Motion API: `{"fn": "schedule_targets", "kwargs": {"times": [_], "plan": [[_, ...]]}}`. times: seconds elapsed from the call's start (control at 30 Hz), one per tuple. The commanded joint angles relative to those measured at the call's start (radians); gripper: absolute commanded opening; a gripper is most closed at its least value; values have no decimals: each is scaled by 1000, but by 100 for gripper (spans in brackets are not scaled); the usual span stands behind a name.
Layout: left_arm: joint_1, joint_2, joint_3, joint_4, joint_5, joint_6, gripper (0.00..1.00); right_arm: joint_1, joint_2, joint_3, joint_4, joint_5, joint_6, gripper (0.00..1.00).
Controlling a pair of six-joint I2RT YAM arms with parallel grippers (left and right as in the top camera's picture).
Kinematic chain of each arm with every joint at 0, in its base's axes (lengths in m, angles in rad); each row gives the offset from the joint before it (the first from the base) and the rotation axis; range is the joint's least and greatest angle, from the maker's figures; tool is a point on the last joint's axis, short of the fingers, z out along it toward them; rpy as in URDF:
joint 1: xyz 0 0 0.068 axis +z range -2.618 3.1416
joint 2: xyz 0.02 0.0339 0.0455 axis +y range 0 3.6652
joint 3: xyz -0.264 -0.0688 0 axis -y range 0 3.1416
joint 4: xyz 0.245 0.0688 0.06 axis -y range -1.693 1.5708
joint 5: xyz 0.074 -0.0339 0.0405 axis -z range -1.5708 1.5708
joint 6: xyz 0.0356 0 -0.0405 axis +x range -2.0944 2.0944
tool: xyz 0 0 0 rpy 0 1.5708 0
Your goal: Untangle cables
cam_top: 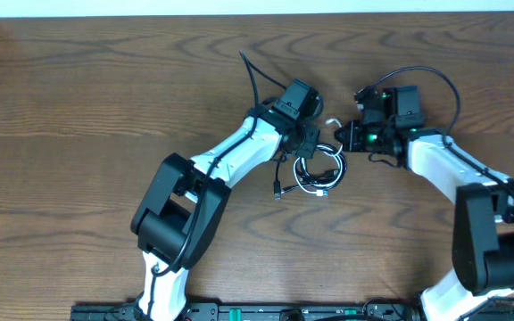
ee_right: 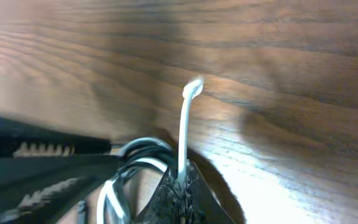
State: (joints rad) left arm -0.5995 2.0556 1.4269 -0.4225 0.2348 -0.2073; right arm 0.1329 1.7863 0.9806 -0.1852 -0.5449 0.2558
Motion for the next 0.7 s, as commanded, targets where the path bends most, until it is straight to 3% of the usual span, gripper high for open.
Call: {"fn": "schedule_targets", "kwargs": {"times": [0.0, 0.67], "plan": [[15, 16, -11, -10, -5, 3, 40, -27, -63, 5, -25, -115, -13, 1], [7, 41, -17, -48, 69, 4, 38, 24, -61, 3, -264, -142, -19, 1]]}}
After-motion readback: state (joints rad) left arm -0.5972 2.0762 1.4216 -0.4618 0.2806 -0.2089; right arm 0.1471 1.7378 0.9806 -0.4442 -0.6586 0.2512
